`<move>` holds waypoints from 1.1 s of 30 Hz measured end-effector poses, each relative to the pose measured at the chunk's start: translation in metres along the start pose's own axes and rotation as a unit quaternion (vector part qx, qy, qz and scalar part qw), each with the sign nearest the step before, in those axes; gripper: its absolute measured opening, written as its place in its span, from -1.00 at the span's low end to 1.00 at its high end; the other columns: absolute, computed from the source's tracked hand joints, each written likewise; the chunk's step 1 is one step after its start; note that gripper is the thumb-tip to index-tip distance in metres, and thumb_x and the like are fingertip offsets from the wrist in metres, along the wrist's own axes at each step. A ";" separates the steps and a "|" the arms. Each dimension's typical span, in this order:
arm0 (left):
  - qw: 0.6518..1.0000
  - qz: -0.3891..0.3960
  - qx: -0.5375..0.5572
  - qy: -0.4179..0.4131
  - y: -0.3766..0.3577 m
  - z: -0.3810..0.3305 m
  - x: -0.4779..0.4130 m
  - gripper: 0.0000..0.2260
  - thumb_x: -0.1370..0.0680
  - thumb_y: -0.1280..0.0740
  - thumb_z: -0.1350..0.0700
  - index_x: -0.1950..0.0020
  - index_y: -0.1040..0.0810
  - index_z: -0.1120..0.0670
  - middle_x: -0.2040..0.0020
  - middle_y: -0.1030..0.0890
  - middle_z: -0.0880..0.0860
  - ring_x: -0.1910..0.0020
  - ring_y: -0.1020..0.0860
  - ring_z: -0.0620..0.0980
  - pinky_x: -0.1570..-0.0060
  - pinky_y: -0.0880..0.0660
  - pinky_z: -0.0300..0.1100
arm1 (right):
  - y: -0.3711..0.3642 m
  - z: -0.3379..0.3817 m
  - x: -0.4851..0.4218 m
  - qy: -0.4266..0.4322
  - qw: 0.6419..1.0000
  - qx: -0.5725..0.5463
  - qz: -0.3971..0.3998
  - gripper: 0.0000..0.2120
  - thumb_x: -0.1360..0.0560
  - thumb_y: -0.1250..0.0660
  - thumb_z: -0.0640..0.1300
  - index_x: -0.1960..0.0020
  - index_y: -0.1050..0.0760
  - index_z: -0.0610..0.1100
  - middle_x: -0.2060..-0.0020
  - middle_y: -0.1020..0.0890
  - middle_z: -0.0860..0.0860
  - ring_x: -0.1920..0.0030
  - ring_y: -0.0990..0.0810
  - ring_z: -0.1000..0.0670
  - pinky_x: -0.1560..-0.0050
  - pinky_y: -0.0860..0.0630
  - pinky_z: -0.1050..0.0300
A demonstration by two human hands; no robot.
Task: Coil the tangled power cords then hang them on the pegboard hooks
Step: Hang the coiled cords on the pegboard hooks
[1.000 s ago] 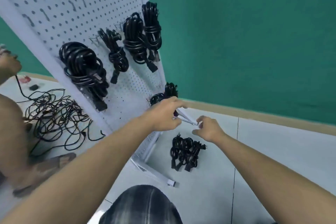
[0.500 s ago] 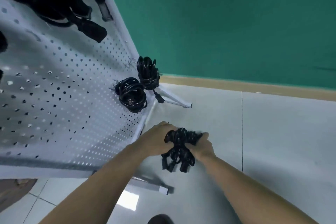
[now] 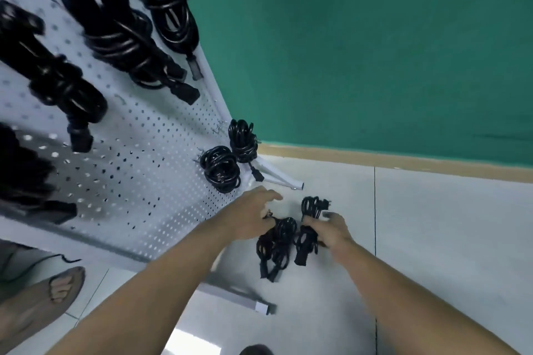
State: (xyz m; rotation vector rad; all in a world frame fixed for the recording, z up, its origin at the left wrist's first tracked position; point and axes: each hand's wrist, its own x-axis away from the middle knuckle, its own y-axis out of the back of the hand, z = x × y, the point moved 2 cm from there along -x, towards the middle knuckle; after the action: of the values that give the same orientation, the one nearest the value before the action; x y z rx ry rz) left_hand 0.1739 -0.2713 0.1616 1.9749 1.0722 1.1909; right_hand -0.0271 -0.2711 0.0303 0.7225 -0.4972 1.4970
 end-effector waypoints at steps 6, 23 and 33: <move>0.993 -0.088 -0.052 -0.052 0.084 -0.073 0.066 -0.51 -0.59 -0.39 0.12 -0.51 -0.41 -0.05 -0.35 -0.46 -0.06 -0.25 -0.51 -0.05 -0.31 -0.47 -0.06 | 0.031 0.101 0.098 0.164 0.985 -0.036 0.036 -0.84 -0.44 -0.54 -0.23 0.02 -0.63 -0.21 0.17 -0.73 -0.10 0.29 -0.67 0.04 0.28 -0.55 0.29; 0.881 -0.392 -0.238 -0.114 0.331 -0.235 0.258 -0.63 -0.59 -0.33 0.14 -0.41 -0.55 0.08 -0.32 -0.59 0.06 -0.25 -0.55 -0.02 -0.33 -0.44 -0.16 | 0.054 0.381 0.349 0.535 0.842 0.040 -0.052 -0.51 -0.39 -0.60 0.17 -0.15 -0.59 -0.12 0.02 -0.63 0.05 -0.06 -0.61 -0.02 -0.06 -0.46 0.15; 0.787 -0.559 -0.246 -0.091 0.439 -0.250 0.309 -0.66 -0.55 -0.29 0.21 -0.31 -0.61 0.14 -0.19 -0.63 0.09 -0.16 -0.57 0.00 -0.24 -0.54 -0.06 | 0.015 0.498 0.396 0.616 0.786 0.040 -0.037 -0.30 -0.43 -0.56 0.20 -0.38 -0.50 -0.20 -0.21 -0.61 -0.02 -0.18 -0.56 -0.02 -0.08 -0.44 0.14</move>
State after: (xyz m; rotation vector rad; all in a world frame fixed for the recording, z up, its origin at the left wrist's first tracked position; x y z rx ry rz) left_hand 0.1807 -0.2062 0.7504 0.7270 1.3242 0.4872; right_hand 0.0406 -0.3376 0.6595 -0.2757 0.6003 1.5824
